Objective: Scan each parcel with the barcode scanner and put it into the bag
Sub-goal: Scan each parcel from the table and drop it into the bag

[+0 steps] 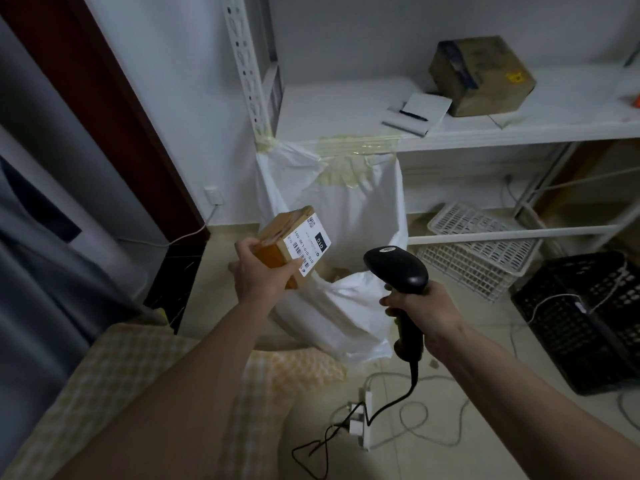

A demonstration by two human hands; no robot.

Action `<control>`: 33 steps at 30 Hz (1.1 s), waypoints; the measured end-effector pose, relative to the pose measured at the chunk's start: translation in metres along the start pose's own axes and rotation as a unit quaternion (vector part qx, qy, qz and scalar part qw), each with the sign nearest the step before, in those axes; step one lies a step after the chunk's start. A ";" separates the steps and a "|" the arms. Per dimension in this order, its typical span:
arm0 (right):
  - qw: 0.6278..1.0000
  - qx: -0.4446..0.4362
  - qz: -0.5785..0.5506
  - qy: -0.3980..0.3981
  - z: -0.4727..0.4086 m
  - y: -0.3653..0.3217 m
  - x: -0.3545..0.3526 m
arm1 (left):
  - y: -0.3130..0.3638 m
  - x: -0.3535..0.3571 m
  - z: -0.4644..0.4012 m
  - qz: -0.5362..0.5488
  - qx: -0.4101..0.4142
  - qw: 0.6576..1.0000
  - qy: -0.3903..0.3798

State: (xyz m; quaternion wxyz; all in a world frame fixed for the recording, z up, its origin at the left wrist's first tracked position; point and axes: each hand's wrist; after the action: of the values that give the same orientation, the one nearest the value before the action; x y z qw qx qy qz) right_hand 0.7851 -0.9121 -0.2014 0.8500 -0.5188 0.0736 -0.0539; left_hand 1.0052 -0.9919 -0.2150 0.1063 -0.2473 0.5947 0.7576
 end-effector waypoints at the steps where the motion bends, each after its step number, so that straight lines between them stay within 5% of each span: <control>1: 1.000 0.002 -0.004 0.002 -0.006 -0.003 0.001 | 0.002 0.003 -0.006 -0.005 -0.003 1.000 -0.002; 13: 0.999 0.021 -0.032 -0.031 -0.110 -0.031 0.002 | 0.020 0.048 -0.090 -0.039 -0.031 0.998 -0.023; 29: 0.985 0.082 0.062 -0.141 -0.301 -0.062 -0.044 | 0.015 0.200 -0.215 -0.097 -0.137 0.985 -0.041; 33: 0.980 0.106 0.072 -0.150 -0.324 -0.056 -0.046 | -0.011 0.220 -0.232 -0.239 -0.248 0.933 -0.105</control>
State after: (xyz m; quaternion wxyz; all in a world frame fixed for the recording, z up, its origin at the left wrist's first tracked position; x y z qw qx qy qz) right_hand 0.6801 -1.2131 -0.2941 0.9031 -0.4215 -0.0238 0.0789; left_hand 0.8801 -1.2393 -0.3741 0.2813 -0.3202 0.2961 0.8548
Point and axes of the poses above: each hand's wrist, its own z-axis away from the middle knuckle, its own x-axis out of the palm, y = z × x, and after that the axes turned 8 degrees about -y, right-handed
